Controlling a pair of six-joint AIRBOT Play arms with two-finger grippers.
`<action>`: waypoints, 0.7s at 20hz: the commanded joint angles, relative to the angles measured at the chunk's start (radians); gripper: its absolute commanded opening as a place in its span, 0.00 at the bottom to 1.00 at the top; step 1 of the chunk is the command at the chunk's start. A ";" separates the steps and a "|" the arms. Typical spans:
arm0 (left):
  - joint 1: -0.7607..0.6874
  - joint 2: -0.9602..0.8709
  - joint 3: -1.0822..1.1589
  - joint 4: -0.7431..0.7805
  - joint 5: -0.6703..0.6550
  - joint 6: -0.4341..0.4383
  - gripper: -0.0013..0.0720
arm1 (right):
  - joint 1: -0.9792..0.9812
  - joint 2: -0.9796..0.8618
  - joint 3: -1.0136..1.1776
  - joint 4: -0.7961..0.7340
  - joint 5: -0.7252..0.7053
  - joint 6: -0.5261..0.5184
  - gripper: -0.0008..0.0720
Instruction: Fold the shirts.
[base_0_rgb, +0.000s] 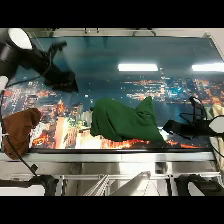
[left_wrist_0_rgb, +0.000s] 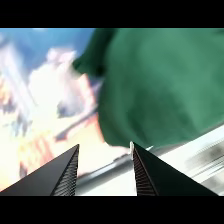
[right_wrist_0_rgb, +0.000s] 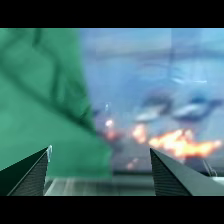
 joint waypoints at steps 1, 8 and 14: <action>0.022 -0.003 -0.217 0.043 0.076 -0.014 0.49 | -0.128 -0.112 0.000 0.163 -0.023 -0.218 0.97; -0.015 -0.005 -0.501 -0.300 0.367 0.172 0.80 | -0.050 -0.455 0.001 0.752 0.121 -0.793 0.61; -0.093 -0.140 -0.522 -0.539 0.419 0.259 0.41 | -0.044 -0.487 0.122 0.869 0.266 -0.885 0.03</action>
